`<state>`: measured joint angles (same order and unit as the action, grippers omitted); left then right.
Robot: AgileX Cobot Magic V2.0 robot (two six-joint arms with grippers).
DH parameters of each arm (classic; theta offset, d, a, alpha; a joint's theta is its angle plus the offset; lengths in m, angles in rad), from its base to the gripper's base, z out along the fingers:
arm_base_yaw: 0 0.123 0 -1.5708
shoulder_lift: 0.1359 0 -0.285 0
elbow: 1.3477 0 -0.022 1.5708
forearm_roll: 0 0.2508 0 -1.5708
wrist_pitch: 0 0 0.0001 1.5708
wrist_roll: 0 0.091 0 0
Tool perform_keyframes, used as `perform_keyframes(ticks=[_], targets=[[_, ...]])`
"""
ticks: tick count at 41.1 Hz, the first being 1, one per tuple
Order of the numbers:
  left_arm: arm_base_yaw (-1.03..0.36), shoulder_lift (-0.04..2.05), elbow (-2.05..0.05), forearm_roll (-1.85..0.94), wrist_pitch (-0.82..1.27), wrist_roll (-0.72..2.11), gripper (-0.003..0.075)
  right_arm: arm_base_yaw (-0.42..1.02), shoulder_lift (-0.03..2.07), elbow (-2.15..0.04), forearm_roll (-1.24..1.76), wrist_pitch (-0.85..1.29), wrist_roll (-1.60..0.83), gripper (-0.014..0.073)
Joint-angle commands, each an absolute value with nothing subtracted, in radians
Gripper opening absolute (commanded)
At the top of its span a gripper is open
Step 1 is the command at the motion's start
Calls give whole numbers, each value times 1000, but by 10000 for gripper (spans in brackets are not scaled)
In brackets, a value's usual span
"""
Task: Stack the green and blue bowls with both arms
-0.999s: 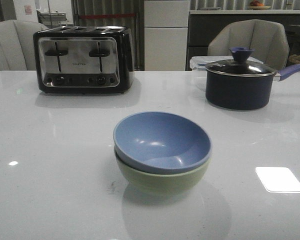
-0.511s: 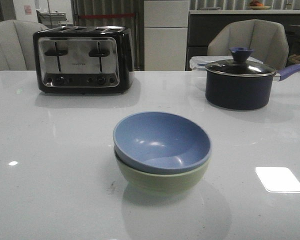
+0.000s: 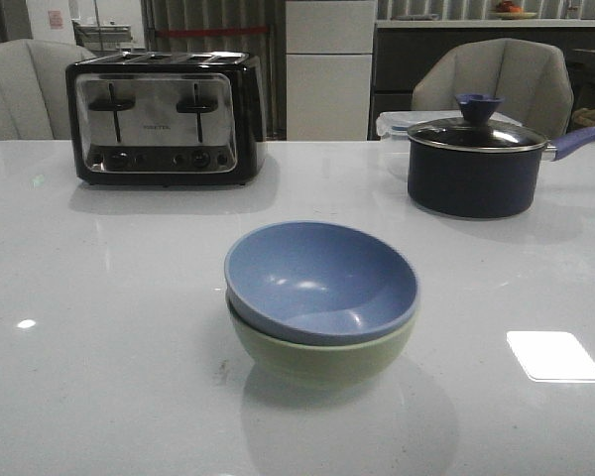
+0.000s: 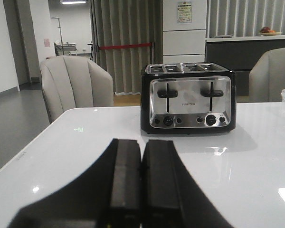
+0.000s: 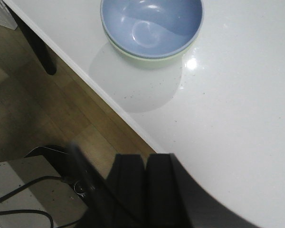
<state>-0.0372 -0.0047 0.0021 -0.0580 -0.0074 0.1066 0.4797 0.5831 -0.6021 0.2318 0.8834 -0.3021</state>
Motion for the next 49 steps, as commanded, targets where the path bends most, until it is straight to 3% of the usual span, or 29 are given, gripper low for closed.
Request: perform_keyframes(ticks=[1, 29, 41, 49], targets=[[-38, -25, 8, -63, -92, 101, 93, 481, 584, -630, 241, 828, -309, 27], [-38, -25, 8, -63, -92, 101, 93, 433, 537, -623, 238, 815, -309, 27], [-38, -25, 8, -63, -92, 101, 93, 98, 273, -388, 238, 348, -309, 27], [-38, -25, 8, -63, -92, 101, 93, -6, 104, -187, 238, 162, -309, 27]])
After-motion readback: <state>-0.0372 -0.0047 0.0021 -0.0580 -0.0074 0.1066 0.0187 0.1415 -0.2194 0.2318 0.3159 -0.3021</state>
